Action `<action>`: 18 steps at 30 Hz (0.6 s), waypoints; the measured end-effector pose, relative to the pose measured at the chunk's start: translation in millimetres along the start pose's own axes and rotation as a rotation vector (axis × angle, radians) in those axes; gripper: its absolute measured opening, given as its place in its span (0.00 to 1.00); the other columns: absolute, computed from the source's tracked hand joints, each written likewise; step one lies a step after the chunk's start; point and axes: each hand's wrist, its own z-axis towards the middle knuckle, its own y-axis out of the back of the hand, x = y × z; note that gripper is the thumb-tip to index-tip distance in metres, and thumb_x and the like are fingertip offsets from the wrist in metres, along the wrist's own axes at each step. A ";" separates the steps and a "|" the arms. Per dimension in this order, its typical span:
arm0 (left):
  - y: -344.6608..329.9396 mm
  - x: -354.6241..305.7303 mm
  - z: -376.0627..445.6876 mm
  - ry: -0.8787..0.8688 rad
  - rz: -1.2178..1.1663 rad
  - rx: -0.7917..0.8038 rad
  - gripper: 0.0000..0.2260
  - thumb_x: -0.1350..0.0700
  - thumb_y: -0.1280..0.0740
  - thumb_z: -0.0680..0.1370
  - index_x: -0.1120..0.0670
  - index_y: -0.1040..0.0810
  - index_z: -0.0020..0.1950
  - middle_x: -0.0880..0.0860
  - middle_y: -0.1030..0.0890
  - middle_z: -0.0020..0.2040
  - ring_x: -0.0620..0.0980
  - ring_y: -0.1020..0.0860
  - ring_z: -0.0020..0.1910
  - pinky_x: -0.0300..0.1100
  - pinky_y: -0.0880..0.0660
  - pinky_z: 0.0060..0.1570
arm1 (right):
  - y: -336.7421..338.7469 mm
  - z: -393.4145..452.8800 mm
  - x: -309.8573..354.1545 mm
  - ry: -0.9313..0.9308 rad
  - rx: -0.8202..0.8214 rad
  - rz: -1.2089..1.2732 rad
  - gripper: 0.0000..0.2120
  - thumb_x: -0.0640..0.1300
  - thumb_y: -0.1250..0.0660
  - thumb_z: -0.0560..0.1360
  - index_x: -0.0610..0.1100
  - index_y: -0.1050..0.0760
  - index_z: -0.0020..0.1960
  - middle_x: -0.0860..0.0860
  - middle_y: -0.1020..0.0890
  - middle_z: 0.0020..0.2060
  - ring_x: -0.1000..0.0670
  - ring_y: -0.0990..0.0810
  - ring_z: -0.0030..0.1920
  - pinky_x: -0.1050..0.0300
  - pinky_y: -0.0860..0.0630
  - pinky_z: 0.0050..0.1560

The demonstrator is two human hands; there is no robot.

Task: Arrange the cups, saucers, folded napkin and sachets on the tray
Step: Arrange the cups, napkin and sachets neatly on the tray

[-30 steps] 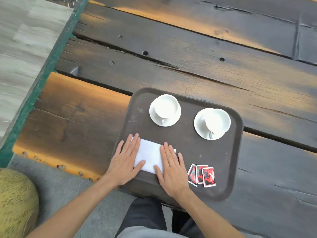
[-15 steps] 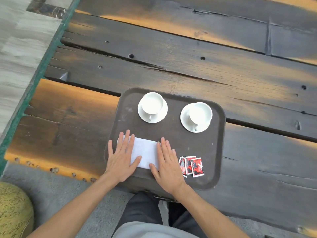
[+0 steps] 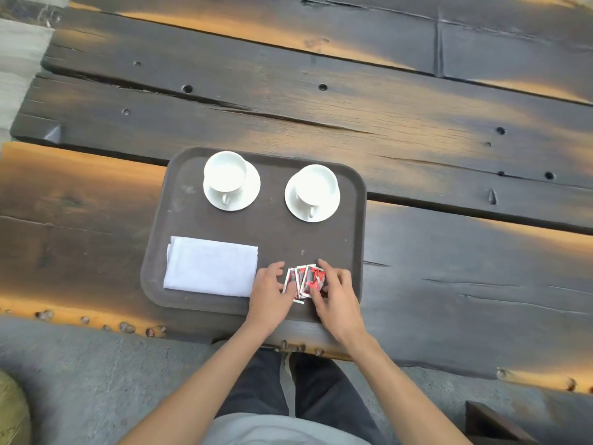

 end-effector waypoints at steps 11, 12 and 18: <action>-18.5 -4.2 -10.2 0.018 -0.011 -0.033 0.22 0.61 0.29 0.76 0.52 0.23 0.70 0.55 0.22 0.63 0.51 0.17 0.53 0.47 0.23 0.62 | -1.5 -0.8 -5.9 0.016 0.118 -0.054 0.29 0.46 0.33 0.79 0.52 0.35 0.78 0.50 0.35 0.63 0.43 0.16 0.48 0.45 0.20 0.57; -19.8 -3.8 -11.9 0.024 -0.027 -0.036 0.22 0.61 0.29 0.76 0.53 0.24 0.71 0.55 0.22 0.63 0.49 0.16 0.52 0.45 0.23 0.62 | -0.7 -1.0 -7.0 0.008 0.108 -0.051 0.28 0.47 0.34 0.80 0.51 0.34 0.78 0.50 0.34 0.62 0.43 0.16 0.48 0.46 0.20 0.57; -26.4 2.3 -17.6 0.054 -0.099 -0.088 0.20 0.61 0.31 0.78 0.55 0.23 0.70 0.54 0.21 0.63 0.43 0.18 0.48 0.22 0.30 0.46 | -0.7 -3.7 -9.8 0.009 0.086 -0.039 0.23 0.52 0.37 0.82 0.53 0.31 0.76 0.49 0.31 0.60 0.45 0.17 0.51 0.47 0.21 0.57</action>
